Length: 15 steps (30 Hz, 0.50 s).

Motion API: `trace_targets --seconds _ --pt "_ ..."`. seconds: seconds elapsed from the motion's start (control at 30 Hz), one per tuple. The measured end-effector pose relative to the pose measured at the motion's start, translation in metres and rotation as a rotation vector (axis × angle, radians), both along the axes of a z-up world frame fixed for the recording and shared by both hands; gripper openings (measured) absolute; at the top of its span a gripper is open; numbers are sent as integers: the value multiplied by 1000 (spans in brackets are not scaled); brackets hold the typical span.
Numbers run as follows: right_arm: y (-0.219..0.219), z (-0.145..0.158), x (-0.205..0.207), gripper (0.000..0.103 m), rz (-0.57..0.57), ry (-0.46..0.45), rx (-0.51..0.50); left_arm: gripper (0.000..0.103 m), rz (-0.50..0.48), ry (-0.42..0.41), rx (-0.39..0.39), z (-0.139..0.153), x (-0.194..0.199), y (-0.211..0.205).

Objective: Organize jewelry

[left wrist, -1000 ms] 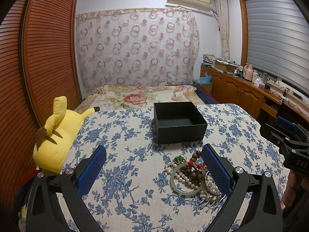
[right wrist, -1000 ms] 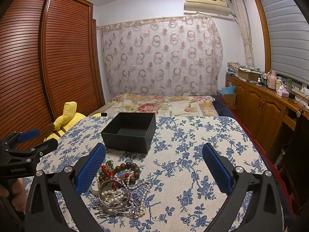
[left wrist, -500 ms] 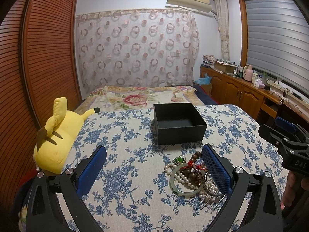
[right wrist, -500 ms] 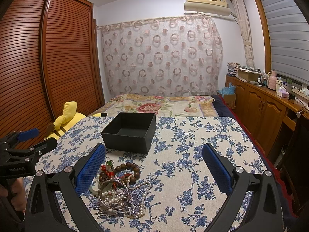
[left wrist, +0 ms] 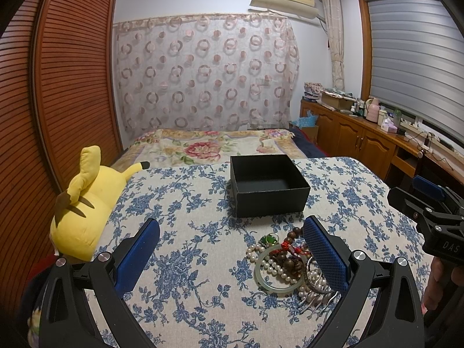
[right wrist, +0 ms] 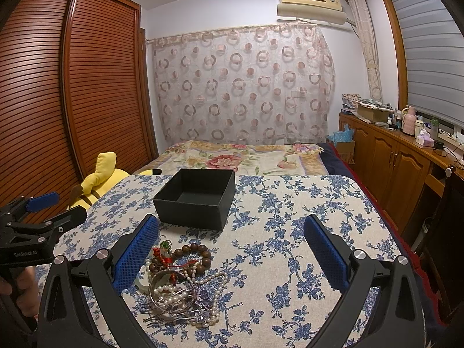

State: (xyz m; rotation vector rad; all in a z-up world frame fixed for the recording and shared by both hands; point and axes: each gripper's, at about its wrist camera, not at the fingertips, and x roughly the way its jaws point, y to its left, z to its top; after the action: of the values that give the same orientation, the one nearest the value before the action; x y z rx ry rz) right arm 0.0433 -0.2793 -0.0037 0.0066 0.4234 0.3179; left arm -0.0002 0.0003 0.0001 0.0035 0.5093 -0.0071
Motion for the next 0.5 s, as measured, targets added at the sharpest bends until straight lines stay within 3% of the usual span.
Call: trace_targets --seconds 0.5 --pt "2 -6 1 101 3 11 1 96 1 12 -3 -1 0 -5"
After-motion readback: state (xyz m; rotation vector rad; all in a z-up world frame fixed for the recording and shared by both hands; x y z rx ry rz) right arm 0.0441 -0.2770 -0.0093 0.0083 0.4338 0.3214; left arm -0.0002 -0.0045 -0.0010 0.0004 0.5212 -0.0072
